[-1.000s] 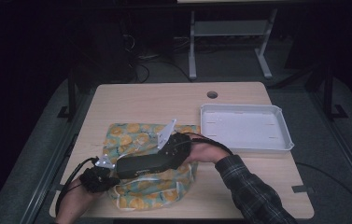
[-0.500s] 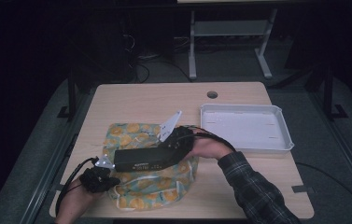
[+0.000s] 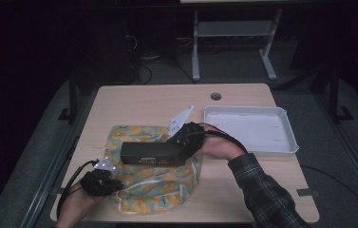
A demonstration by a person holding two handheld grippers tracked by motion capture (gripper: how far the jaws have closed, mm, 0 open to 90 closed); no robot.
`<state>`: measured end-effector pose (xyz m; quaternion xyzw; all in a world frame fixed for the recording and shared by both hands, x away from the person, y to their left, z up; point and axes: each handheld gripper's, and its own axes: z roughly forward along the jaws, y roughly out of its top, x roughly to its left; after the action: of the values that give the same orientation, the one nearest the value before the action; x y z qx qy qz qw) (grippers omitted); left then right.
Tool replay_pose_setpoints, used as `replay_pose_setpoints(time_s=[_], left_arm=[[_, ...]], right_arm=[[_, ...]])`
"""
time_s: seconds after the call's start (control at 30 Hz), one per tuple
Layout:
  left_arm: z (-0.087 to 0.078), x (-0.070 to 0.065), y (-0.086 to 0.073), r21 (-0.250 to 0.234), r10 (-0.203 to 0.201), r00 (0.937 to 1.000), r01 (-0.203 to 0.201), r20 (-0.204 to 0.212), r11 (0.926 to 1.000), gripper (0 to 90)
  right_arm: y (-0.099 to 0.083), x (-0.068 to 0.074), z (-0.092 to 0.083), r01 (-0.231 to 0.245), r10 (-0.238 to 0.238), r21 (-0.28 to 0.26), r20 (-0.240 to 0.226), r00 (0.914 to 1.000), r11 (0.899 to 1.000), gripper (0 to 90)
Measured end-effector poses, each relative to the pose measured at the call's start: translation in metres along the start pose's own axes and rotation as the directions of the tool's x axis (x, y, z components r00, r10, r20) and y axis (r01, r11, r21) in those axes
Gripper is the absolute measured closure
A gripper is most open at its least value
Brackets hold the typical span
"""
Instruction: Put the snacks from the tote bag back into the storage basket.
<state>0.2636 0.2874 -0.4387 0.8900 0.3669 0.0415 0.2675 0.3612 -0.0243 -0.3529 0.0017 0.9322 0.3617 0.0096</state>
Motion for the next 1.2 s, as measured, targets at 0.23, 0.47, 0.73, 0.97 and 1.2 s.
replay_pose_setpoints(time_s=[0.23, 0.47, 0.73, 0.97, 1.2], left_arm=[[-0.012, -0.004, 0.002, -0.066, 0.004, 0.9999, -0.004, 0.011, 0.9978, 62.6], [-0.029, -0.004, 0.003, -0.155, 0.014, 0.9994, -0.008, 0.032, 0.9879, 52.0], [-0.043, -0.005, 0.003, -0.203, 0.027, 0.9985, -0.017, 0.047, 0.979, 43.0], [-0.05, -0.004, 0.002, -0.219, 0.031, 0.9989, -0.022, 0.035, 0.9755, 37.9], [-0.058, -0.002, -0.004, -0.238, 0.016, 0.9997, -0.011, 0.016, 0.9712, 33.8]], right_arm=[[-0.006, 0.0, -0.011, -0.036, 0.036, 0.009, 0.033, 0.9988, 0.999, 42.0], [-0.015, 0.002, -0.027, -0.091, 0.088, 0.028, 0.09, 0.992, 0.995, 41.9], [-0.035, 0.001, -0.041, -0.13, 0.128, 0.01, 0.14, 0.9819, 0.991, 41.9], [-0.045, 0.002, -0.061, -0.169, 0.168, -0.007, 0.177, 0.9698, 0.986, 42.0], [-0.057, 0.001, -0.078, -0.211, 0.211, -0.022, 0.216, 0.9534, 0.977, 42.0]])
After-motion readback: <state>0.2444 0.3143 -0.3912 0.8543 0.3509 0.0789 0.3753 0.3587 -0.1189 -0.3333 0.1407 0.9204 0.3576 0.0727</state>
